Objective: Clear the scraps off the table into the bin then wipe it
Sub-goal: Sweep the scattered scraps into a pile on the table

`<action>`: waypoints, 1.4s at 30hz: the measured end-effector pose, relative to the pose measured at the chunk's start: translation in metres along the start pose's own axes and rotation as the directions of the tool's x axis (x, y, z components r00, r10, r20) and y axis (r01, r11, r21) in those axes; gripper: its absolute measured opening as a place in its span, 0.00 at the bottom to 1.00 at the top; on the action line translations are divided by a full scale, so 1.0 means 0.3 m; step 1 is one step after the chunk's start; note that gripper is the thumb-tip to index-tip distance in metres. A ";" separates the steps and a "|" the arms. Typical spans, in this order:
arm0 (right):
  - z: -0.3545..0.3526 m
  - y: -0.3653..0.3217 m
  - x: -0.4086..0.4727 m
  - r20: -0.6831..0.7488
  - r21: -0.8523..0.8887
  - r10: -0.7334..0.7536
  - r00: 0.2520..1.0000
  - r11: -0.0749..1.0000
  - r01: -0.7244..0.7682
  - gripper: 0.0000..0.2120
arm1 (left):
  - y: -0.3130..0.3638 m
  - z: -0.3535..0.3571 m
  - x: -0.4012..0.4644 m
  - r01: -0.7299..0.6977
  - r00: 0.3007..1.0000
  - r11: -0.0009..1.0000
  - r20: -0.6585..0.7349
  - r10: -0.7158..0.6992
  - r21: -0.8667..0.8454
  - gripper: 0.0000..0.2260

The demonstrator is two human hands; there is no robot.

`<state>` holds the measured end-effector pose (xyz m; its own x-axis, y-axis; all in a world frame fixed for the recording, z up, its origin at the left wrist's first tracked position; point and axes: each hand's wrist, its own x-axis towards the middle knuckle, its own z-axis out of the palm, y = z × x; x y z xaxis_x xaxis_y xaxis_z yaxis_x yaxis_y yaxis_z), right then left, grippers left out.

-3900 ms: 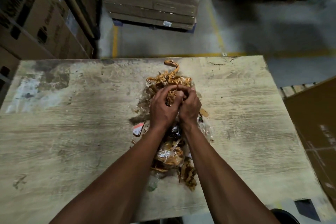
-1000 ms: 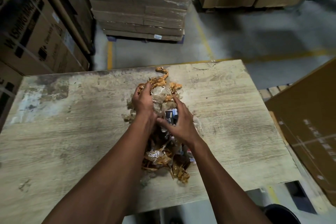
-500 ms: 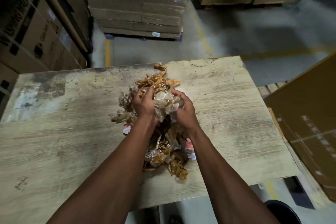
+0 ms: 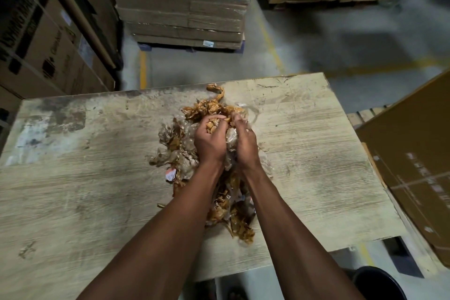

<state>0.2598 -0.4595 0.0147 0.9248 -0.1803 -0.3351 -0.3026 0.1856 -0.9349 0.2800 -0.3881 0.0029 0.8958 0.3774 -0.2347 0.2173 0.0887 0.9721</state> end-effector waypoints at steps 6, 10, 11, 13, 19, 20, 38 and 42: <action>0.008 0.024 0.038 -0.115 0.000 -0.090 0.989 0.996 0.090 0.17 | 0.031 0.002 -0.029 -0.043 0.995 0.996 0.087 0.050 -0.076 0.07; -0.005 0.026 0.044 -0.076 -0.084 -0.197 0.977 0.978 0.191 0.15 | 0.072 0.002 -0.062 -0.085 0.973 0.987 0.200 0.112 -0.138 0.22; -0.010 0.022 0.045 -0.073 -0.114 -0.221 0.973 0.971 0.212 0.15 | 0.079 0.001 -0.065 -0.081 0.967 0.985 0.229 0.115 -0.154 0.23; -0.019 0.013 0.050 -0.071 -0.178 -0.283 0.957 0.947 0.266 0.14 | 0.084 0.003 -0.061 -0.042 0.957 0.985 0.275 0.087 -0.168 0.24; -0.032 -0.009 0.055 0.036 -0.228 -0.257 0.966 0.939 0.259 0.20 | 0.077 0.003 -0.026 0.082 0.939 0.989 0.343 -0.035 -0.122 0.23; -0.039 -0.011 0.054 0.078 -0.235 -0.247 0.966 0.937 0.258 0.21 | 0.073 0.000 -0.018 0.088 0.938 0.989 0.344 -0.043 -0.116 0.22; -0.021 -0.044 0.015 0.023 0.321 -0.016 1.000 0.947 0.008 0.48 | 0.045 0.007 0.035 0.055 0.979 0.996 0.198 -0.040 -0.074 0.16; -0.008 -0.033 0.026 -0.083 0.328 0.016 0.996 0.945 0.012 0.31 | 0.065 0.014 0.018 0.003 0.981 0.996 0.194 0.016 -0.094 0.10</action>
<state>0.2695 -0.4649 0.0212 0.8975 -0.2568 -0.3585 -0.1990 0.4897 -0.8489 0.2907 -0.3882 0.0206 0.9573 0.1929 -0.2152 0.1819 0.1764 0.9674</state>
